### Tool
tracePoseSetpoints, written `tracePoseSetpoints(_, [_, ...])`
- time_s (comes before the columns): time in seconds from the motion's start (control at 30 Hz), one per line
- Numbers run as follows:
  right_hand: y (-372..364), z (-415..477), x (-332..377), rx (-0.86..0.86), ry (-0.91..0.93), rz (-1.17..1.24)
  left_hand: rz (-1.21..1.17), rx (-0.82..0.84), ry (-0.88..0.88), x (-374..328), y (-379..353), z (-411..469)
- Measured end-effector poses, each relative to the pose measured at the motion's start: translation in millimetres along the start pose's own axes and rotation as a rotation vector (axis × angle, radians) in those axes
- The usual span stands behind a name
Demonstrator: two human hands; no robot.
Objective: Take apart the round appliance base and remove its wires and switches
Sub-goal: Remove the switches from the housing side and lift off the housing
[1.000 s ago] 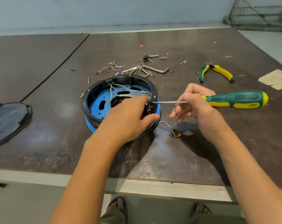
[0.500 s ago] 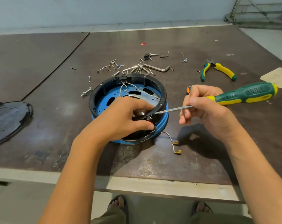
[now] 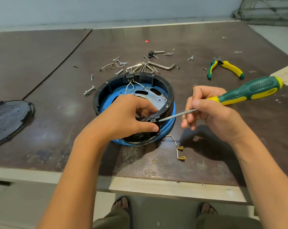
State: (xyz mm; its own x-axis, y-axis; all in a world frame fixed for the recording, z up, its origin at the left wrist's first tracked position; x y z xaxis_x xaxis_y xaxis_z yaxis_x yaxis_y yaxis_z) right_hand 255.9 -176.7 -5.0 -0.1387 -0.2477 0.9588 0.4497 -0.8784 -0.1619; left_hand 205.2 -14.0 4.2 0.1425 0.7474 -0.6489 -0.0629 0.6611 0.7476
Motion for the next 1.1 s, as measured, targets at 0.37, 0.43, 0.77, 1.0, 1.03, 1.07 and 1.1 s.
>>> tracePoseSetpoints(0.37, [-4.6,1.2,-16.3,-0.018,-0.096,0.000,0.059,0.005,-0.050,-1.1,-1.6,0.1])
tracePoseSetpoints(0.43, [-4.0,2.2,-20.3,-0.038,-0.122,0.018,0.064,0.001,-0.055,-0.9,-1.8,0.3])
tracePoseSetpoints(0.77, [4.6,1.1,-40.8,-0.154,-0.287,0.090,0.007,-0.027,-0.046,-1.2,0.4,0.4])
tracePoseSetpoints(1.0, [9.4,-2.3,-52.5,-0.233,-0.401,0.156,0.021,-0.028,-0.045,-2.8,-0.5,0.9])
tracePoseSetpoints(1.03, [10.0,-2.0,-54.8,-0.245,-0.417,0.160,0.020,-0.027,-0.044,-2.6,-0.5,1.0])
tracePoseSetpoints(1.07, [10.8,-1.6,-57.0,-0.255,-0.430,0.161,0.016,-0.026,-0.043,-2.3,-0.6,1.1])
tracePoseSetpoints(1.1, [11.4,-1.1,-58.7,-0.263,-0.438,0.161,0.014,-0.026,-0.042,-2.1,-0.6,1.4])
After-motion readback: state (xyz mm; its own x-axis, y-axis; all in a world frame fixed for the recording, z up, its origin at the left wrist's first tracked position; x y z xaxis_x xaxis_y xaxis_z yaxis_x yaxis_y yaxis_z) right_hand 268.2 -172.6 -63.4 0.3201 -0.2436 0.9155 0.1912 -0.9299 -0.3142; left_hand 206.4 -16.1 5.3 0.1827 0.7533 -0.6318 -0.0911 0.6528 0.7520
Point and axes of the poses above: each hand's wrist, its own z-axis towards the middle knuckle, its own y-axis out of the back of the hand, x = y × z, the point moved 9 cm from there along z, towards the middle knuckle, and after that the axes turned 11 degrees about -x, right-handed, at the moved point
